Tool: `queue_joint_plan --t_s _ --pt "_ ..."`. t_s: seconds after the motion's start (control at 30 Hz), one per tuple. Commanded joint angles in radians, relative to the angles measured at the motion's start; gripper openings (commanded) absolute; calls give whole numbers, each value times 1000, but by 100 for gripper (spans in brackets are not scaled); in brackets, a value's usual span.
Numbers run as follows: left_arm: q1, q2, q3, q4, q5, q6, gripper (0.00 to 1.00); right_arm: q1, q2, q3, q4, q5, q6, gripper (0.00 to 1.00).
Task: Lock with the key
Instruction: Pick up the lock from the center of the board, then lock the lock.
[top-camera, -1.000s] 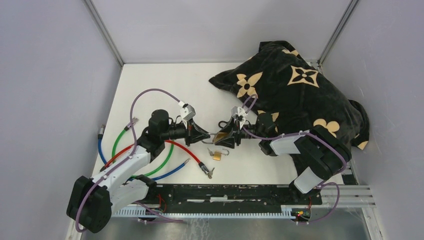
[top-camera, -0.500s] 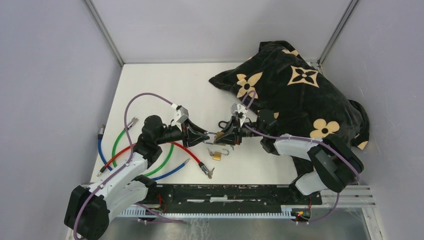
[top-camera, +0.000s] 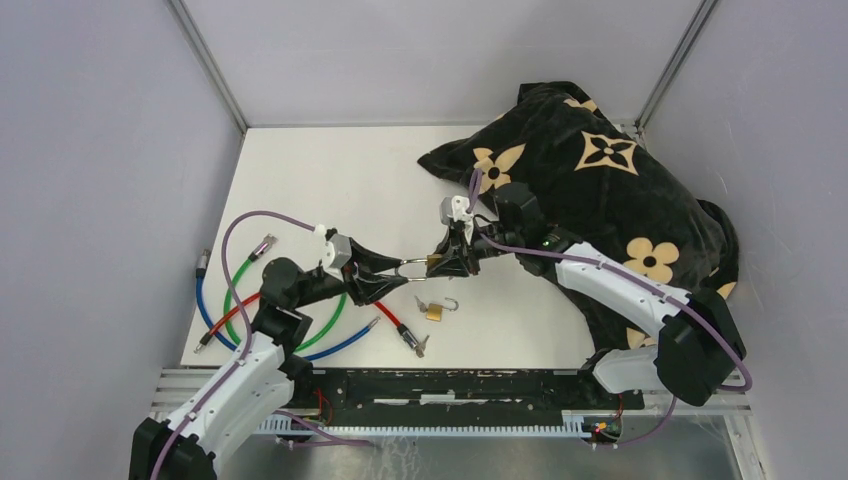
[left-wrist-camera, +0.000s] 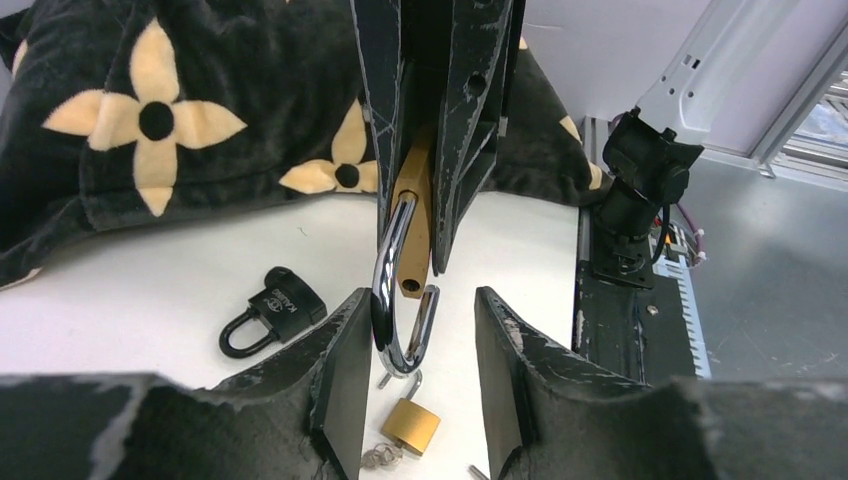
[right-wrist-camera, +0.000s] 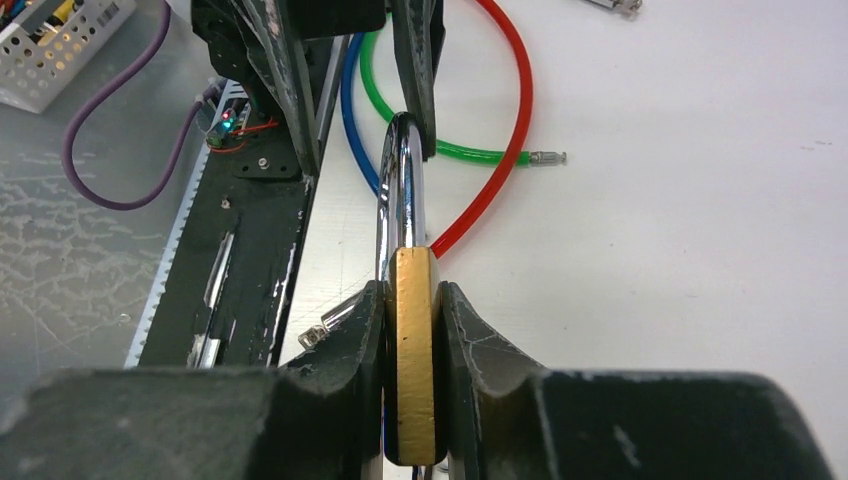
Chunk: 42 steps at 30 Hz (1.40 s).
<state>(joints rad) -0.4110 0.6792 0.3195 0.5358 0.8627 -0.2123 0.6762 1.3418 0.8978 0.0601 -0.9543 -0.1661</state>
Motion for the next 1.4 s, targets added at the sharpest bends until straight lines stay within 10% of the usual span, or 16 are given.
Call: queue_joint_plan --t_s 0.0,0.33,0.53,0.97,1.23,1.37 --pt "1 -20 -33 54 -6 -21 45 31 -23 129 -153 22 -151 0" --pt "0 -50 -74 116 -29 -10 3 72 -1 208 -246 -19 -212 0" --pt "4 -64 -75 161 -86 37 2 75 8 243 -329 -57 -269 0" --pt "-35 -15 -86 299 -75 -13 2 132 8 156 28 -21 -36 0" --pt "-36 -14 -95 314 -95 66 2 137 30 249 -270 -105 -246 0" --pt "-54 7 -102 343 -108 31 2 136 -6 171 -1 -76 -54 0"
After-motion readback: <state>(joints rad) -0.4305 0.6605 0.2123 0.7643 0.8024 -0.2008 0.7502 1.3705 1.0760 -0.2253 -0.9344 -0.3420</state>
